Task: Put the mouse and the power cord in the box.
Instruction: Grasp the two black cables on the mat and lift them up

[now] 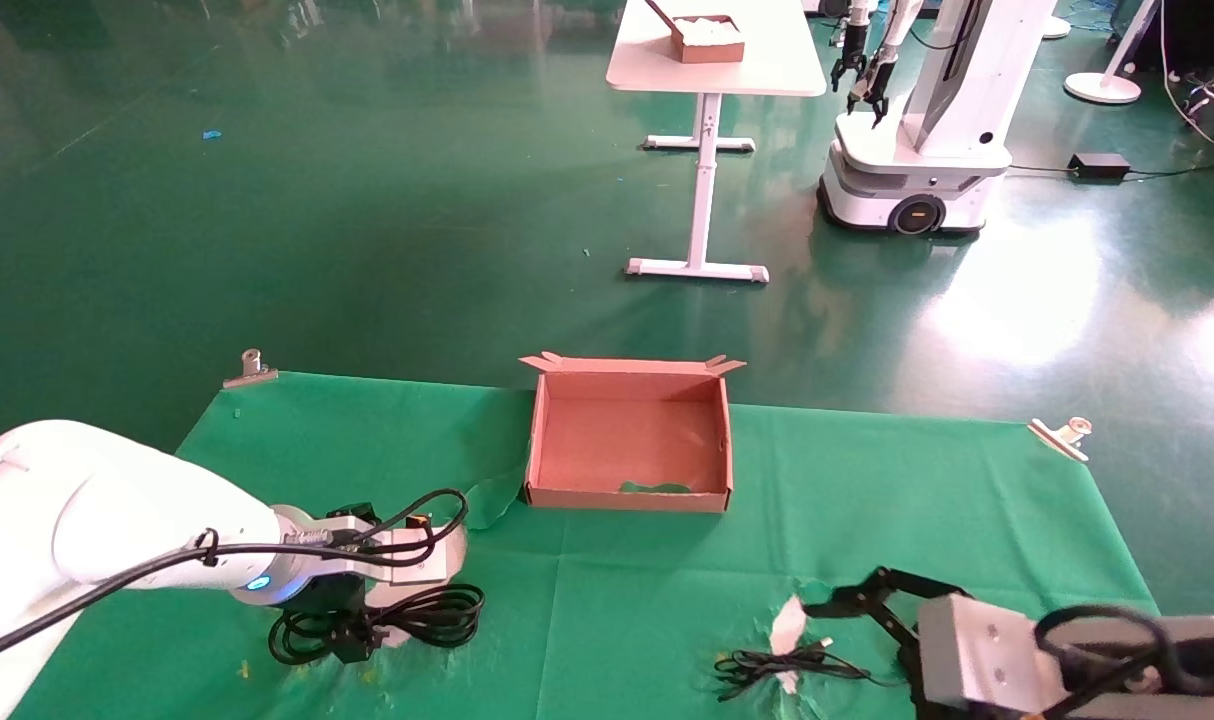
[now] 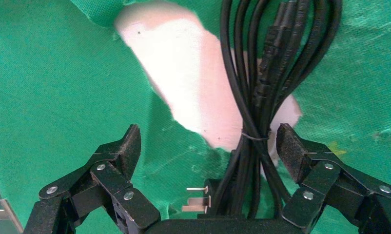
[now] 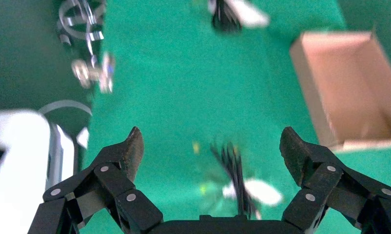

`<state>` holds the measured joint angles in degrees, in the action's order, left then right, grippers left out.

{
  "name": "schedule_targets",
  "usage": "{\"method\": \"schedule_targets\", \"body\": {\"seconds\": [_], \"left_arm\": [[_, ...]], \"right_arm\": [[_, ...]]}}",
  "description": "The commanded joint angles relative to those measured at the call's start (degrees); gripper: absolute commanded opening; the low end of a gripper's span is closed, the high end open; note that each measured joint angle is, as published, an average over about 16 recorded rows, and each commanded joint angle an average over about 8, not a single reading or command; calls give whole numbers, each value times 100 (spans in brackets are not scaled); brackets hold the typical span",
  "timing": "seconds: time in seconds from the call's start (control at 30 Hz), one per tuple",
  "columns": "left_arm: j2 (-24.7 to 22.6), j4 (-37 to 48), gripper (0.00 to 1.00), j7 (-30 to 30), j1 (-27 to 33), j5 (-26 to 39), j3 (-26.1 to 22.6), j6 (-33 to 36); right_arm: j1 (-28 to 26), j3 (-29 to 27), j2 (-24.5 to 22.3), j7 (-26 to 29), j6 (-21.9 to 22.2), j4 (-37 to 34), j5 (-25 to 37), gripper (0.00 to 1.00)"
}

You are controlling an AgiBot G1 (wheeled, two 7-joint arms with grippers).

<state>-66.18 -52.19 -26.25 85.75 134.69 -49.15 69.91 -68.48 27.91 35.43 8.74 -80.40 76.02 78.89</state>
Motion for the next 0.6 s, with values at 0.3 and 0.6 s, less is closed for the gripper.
{"method": "schedule_targets", "body": {"seconds": [0.3,0.6], "left_arm": [[-101,299,100,140,84,-21,-4,-81],[-118,359,100,176,100,-33,-3,-98]], "right_arm": [[-699,738,854,70,147,-774,1827,100],[-1384,1209,2093,-517,515,-2501,2699,100]]}}
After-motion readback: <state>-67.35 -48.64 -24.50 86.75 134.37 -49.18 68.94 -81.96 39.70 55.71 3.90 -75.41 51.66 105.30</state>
